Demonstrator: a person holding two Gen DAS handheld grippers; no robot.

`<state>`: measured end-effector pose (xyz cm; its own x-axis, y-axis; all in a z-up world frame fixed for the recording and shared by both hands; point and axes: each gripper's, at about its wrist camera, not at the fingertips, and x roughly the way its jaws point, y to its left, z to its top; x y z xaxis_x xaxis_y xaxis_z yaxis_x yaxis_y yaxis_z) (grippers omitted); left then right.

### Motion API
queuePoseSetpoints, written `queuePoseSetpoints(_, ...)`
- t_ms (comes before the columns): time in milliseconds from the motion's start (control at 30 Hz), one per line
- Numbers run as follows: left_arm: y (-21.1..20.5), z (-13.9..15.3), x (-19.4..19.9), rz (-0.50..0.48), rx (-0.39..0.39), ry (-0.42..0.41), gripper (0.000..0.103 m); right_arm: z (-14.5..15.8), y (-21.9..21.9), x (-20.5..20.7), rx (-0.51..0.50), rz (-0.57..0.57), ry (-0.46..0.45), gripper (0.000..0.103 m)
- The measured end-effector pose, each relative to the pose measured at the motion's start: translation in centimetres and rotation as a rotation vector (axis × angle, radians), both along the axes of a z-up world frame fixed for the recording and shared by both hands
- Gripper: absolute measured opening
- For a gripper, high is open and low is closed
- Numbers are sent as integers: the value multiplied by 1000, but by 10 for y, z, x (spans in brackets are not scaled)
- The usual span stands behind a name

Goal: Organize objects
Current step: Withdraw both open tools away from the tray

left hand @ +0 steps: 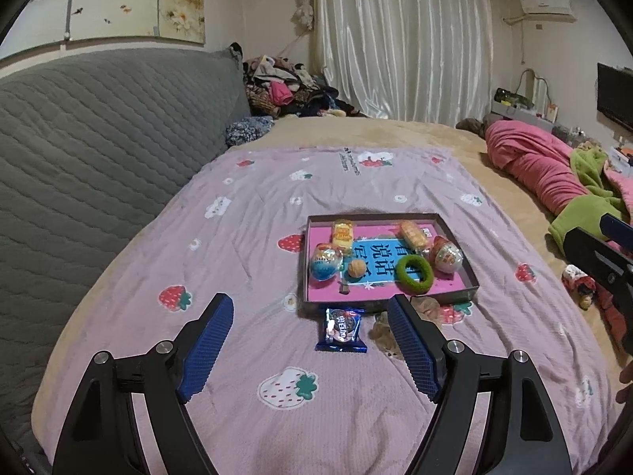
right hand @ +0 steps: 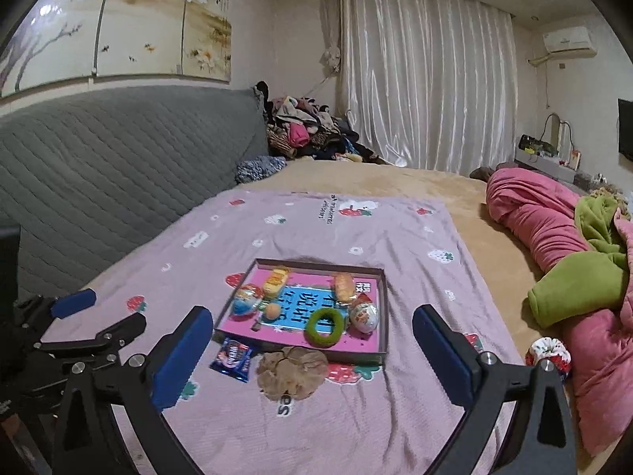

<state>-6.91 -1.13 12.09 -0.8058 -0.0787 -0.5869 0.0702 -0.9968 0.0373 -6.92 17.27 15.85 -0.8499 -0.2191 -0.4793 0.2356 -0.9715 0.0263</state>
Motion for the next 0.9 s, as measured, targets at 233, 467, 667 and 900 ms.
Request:
queuePoseSetpoints(233,-1,7,23,7,-6,4,81,9,3,23,-10,5,-2,102)
queuePoseSetpoints(467,-1,4,45,11,-6,-3,81,7,-2,42,-6,26,-5,102)
queuePoseSetpoints(667,-1,-3,55,11,0,-14,81,4,-5,69,14,21,27,102)
queuePoseSetpoints(900,1,-14,65,-3,-7,-45,81,-6,-7,79,7,41,2,102)
